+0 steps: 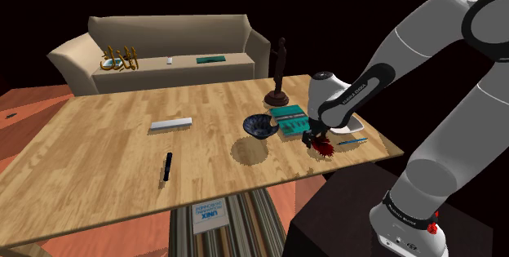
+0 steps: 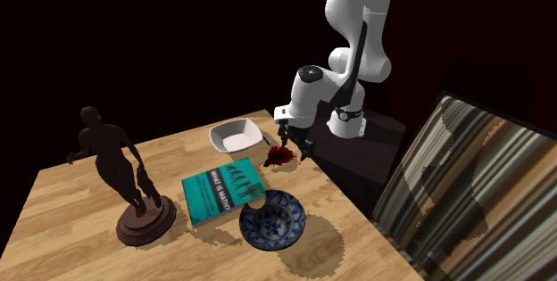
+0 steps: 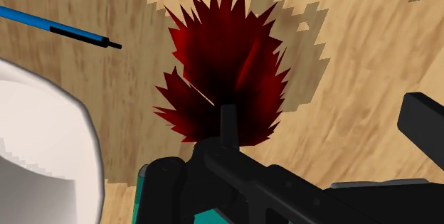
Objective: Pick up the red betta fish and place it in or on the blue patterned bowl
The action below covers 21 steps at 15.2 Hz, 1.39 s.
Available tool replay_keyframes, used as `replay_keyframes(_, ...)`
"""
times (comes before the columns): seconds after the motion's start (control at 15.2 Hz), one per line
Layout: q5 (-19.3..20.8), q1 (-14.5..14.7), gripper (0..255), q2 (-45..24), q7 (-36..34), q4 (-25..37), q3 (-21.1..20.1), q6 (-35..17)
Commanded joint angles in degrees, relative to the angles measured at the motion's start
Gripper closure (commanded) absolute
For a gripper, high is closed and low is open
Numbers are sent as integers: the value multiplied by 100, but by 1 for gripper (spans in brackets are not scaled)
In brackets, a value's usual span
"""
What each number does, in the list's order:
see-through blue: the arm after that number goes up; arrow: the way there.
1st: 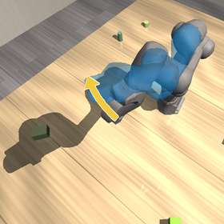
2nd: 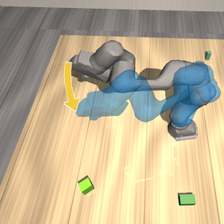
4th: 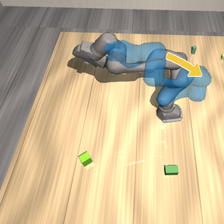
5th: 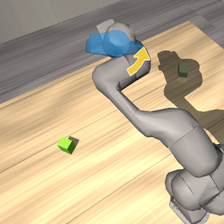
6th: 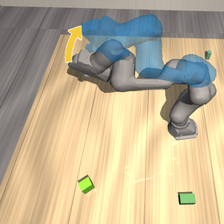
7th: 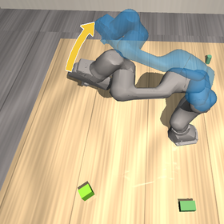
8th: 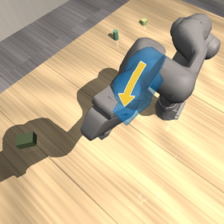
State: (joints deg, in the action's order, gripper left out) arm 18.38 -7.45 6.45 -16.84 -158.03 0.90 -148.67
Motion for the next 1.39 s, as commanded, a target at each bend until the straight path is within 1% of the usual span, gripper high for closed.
replay_keyframes(0.0,0,0,0,0,0,0,0,0)
replay_keyframes(0.07,0,0,255,0,0,0,0,0)
replay_keyframes(0.66,0,0,255,0,0,0,0,0)
replay_keyframes(0.73,0,0,0,0,0,0,0,0)
replay_keyframes(0.92,-22,-151,0,-588,225,641,161,119)
replay_keyframes(1.19,-146,-333,0,-1342,544,1540,323,351)
replay_keyframes(1.25,-175,-368,0,-1478,601,1710,345,402)
replay_keyframes(1.32,-151,-376,0,-1548,586,1703,354,324)
